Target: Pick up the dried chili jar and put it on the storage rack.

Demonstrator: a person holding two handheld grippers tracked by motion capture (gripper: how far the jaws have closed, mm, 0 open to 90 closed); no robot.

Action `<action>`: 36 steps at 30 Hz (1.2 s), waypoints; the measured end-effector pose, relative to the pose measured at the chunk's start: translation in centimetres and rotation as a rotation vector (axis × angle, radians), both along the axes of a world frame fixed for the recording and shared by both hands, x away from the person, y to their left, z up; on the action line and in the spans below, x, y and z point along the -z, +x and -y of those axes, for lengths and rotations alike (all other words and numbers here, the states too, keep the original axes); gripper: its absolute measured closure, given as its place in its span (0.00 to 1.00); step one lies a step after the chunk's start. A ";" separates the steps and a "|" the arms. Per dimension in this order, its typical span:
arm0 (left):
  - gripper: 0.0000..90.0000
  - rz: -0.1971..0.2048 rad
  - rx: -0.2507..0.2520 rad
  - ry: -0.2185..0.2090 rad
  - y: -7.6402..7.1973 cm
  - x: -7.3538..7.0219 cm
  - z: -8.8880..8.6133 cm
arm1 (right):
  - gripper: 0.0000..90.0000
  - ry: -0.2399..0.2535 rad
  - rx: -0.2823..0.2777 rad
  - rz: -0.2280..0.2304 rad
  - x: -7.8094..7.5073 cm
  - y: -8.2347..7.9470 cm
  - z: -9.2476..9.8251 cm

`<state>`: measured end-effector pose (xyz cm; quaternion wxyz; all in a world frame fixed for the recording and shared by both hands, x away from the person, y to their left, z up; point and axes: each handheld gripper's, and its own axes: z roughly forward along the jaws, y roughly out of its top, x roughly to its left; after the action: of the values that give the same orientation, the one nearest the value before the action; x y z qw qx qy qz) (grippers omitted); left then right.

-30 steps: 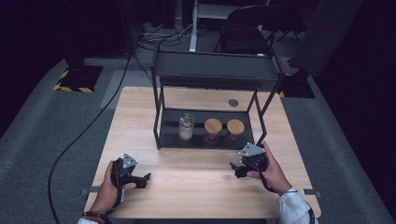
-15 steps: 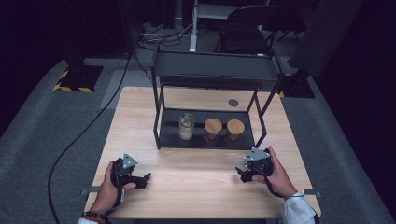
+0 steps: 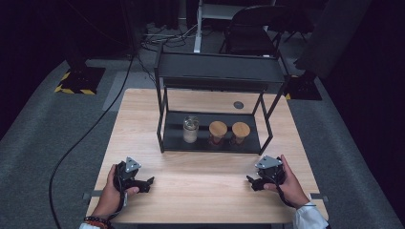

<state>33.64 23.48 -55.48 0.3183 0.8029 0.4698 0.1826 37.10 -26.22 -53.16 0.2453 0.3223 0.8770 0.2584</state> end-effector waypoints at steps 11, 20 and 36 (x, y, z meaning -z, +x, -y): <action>0.00 0.000 0.002 -0.001 0.0 0.0 0.0 | 0.04 0.029 0.044 -0.020 0.5 -0.3 1.9; 0.00 0.000 0.005 0.000 0.1 0.0 0.0 | 0.03 0.080 0.071 -0.039 0.9 -0.7 2.9; 0.00 0.000 0.007 0.000 0.1 0.0 0.0 | 0.00 0.233 0.118 -0.085 2.0 -1.5 5.4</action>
<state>33.73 23.51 -55.49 0.3191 0.8044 0.4670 0.1815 35.57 -31.61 -55.16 0.1837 0.4104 0.8302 0.3296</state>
